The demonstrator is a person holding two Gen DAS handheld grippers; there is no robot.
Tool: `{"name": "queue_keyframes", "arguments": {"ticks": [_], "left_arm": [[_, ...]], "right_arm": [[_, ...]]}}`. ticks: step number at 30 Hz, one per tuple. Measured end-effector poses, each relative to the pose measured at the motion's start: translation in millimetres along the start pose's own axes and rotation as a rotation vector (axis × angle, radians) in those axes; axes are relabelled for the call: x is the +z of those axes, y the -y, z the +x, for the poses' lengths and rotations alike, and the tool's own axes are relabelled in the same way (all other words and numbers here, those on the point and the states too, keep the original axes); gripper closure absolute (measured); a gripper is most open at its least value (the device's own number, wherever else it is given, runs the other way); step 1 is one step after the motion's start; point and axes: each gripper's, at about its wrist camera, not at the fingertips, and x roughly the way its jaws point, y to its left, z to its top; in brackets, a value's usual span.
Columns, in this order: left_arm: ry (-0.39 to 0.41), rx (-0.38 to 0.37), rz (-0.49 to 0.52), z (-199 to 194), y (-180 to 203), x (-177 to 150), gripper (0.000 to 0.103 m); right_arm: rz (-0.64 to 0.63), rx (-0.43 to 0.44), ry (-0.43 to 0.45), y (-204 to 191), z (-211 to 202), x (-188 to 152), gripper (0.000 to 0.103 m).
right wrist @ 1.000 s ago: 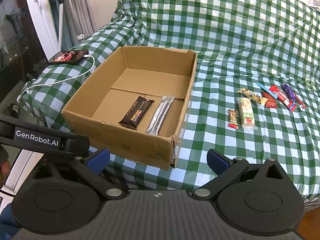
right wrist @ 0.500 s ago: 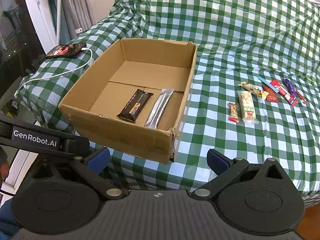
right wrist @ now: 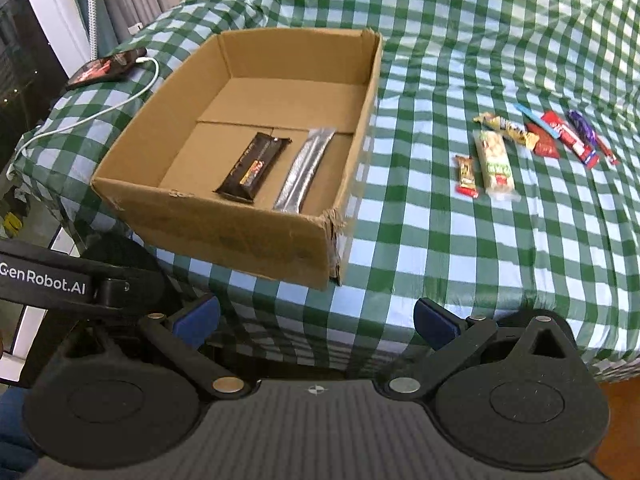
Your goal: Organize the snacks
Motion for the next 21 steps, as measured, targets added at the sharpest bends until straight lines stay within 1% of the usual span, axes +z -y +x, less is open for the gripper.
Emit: {"name": "queue_keyframes", "arguments": {"ticks": [9, 13, 21], "left_arm": [[-0.039, 0.004, 0.002, 16, 4, 10, 0.000], [-0.077, -0.004, 0.001, 26, 6, 13, 0.000], [-0.097, -0.002, 0.000, 36, 7, 20, 0.000]], "right_arm": [[0.004, 0.003, -0.055, 6, 19, 6, 0.001], [0.003, 0.003, -0.082, 7, 28, 7, 0.001], [0.004, 0.002, -0.112, 10, 40, 8, 0.001]]}}
